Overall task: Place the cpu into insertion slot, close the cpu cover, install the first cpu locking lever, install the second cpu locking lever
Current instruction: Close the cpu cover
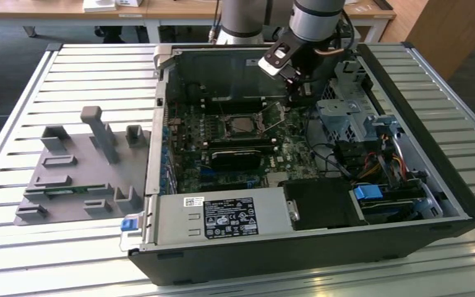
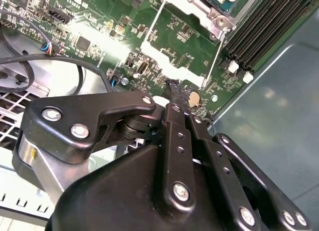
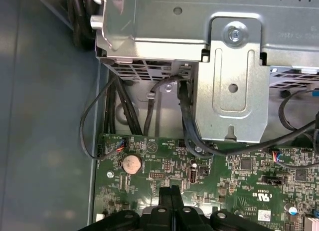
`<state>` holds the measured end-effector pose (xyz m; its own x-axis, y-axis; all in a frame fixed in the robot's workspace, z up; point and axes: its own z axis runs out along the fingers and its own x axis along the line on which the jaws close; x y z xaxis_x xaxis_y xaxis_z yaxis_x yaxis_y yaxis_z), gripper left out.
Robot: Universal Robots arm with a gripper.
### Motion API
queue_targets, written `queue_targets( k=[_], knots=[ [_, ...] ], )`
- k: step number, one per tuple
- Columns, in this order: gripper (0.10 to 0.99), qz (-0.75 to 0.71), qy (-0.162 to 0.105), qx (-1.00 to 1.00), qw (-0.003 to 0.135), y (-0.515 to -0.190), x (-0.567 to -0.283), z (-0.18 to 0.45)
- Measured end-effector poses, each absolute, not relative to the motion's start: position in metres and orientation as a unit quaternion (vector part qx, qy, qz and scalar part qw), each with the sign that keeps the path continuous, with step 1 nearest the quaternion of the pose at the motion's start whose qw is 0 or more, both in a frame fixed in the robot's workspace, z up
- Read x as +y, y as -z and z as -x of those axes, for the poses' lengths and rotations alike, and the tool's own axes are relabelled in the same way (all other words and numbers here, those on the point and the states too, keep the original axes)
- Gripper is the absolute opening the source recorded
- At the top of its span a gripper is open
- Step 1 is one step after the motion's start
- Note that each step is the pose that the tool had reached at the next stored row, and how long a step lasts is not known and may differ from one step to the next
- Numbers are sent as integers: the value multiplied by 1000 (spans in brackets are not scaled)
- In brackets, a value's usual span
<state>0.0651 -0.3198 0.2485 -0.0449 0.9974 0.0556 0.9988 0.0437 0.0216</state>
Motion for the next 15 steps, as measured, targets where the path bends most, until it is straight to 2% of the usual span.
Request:
queue_targets(
  k=[15],
  knots=[
    [106,691,22,-722,10,-238,-317,-70]
  ],
)
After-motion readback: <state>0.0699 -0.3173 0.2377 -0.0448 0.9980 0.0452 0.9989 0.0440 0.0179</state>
